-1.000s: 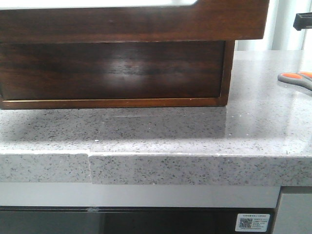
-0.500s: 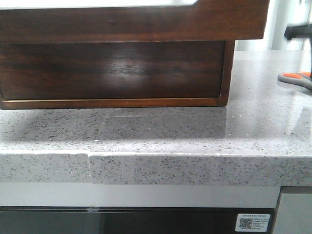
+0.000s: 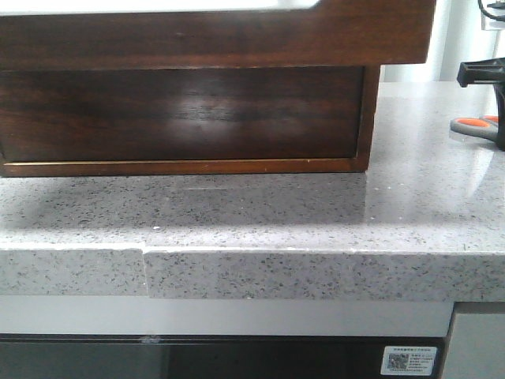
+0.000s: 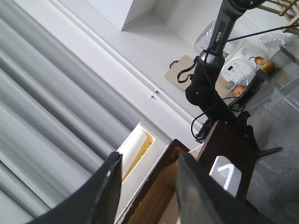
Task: Put scissors in drawer with both arms
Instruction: 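Lift the scissors and carry them over the open drawer with right gripper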
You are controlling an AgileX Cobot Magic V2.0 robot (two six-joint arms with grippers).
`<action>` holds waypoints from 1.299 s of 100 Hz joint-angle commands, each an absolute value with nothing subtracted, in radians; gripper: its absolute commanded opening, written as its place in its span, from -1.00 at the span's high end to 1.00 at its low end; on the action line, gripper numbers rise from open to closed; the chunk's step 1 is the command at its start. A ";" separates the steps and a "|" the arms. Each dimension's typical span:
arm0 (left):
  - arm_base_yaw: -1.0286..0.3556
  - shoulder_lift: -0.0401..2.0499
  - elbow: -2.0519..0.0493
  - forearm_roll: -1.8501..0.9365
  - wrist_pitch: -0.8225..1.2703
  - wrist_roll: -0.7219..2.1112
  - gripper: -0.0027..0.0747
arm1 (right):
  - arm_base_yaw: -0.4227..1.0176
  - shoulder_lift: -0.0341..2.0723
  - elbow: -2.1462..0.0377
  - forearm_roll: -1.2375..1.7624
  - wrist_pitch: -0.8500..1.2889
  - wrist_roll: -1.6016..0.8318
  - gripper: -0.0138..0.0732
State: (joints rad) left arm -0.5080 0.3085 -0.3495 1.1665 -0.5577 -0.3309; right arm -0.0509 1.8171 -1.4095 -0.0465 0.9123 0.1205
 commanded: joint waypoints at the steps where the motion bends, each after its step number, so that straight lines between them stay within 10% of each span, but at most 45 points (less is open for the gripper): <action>1: -0.517 0.318 -0.376 1.122 -0.573 -0.345 0.25 | -0.058 1.802 -1.435 -0.054 0.894 0.112 0.12; 20: -0.517 0.318 -0.376 1.122 -0.573 -0.345 0.25 | -0.058 1.806 -1.435 -0.054 0.901 0.112 0.86; 130: -0.517 0.318 -0.376 1.122 -0.544 -0.377 0.25 | 0.138 1.119 -1.435 0.322 0.883 -0.509 0.86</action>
